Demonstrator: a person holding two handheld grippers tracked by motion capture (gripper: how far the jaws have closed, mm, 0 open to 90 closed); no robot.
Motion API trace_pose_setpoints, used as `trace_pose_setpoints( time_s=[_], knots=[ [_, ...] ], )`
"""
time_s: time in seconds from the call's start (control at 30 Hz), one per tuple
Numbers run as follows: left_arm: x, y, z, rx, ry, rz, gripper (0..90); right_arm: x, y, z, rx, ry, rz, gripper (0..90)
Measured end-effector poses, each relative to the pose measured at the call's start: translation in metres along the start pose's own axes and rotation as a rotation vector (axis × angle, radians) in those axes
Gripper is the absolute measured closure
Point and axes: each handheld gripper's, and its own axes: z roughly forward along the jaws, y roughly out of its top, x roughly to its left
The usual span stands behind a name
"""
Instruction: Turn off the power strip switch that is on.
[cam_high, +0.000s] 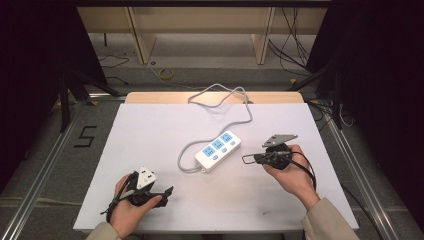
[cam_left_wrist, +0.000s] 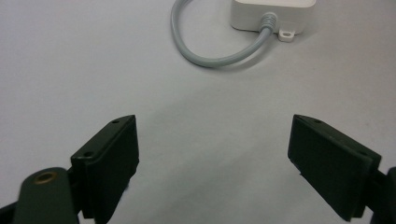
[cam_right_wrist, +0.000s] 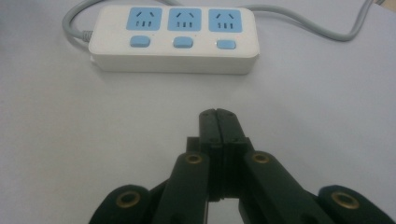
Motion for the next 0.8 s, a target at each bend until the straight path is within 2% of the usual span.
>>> trace_pose_setpoints(
  time_s=[0.8],
  knots=[
    [0.0,0.0,0.0,0.005,-0.004,0.0,16.0,-0.002,0.016,0.009,0.02,0.006,-0.006,90.0]
  ],
)
